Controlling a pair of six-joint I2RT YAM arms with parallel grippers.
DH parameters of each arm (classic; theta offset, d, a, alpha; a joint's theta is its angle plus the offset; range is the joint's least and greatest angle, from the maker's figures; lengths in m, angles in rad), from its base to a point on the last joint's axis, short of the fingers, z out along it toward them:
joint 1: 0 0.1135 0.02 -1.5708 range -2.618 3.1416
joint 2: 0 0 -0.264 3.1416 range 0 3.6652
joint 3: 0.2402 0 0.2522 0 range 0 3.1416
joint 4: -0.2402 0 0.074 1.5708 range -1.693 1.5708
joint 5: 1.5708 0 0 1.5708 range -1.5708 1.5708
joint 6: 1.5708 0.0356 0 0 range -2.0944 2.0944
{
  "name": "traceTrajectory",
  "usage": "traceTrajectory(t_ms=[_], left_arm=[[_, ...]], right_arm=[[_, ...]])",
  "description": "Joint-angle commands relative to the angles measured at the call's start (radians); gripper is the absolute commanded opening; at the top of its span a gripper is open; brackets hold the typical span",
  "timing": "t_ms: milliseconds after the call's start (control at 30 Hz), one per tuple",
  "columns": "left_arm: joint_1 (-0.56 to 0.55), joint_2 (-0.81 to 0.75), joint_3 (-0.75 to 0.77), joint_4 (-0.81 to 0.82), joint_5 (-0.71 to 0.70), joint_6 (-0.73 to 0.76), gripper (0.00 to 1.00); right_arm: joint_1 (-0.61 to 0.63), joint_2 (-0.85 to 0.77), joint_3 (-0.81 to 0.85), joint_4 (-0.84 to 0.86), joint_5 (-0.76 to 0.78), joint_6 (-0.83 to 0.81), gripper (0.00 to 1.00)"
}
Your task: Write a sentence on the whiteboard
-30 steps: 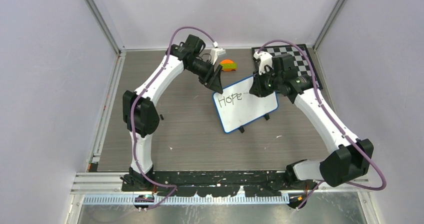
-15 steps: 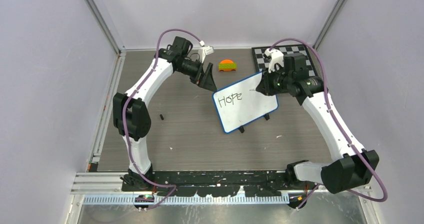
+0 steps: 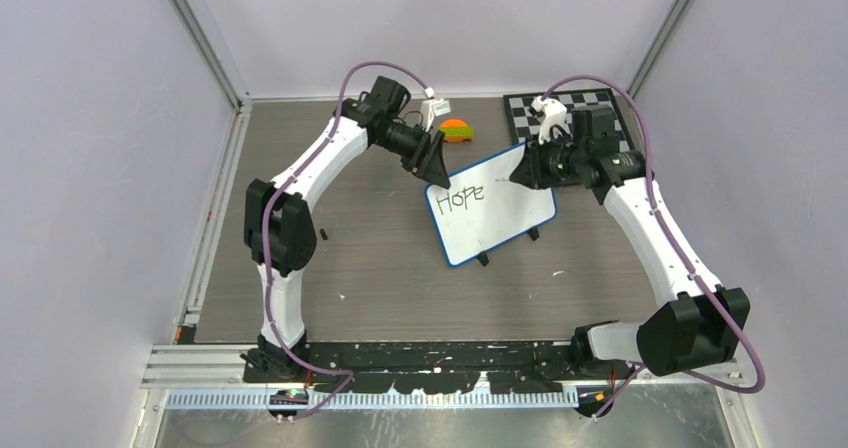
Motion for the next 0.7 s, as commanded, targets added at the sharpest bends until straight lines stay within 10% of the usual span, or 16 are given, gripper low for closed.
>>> traceTrajectory(t_ms=[0, 267, 667], left_arm=[[-0.026, 0.06, 0.097, -0.032, 0.019, 0.027, 0.48], [-0.047, 0.202, 0.316, -0.247, 0.013, 0.166, 0.05], [-0.077, 0.274, 0.421, -0.357, -0.041, 0.193, 0.01]], right_arm=[[-0.007, 0.004, -0.018, 0.048, -0.08, -0.032, 0.0], [-0.106, 0.0, -0.027, 0.048, -0.233, -0.056, 0.0], [-0.156, -0.035, -0.105, 0.053, -0.29, -0.1, 0.0]])
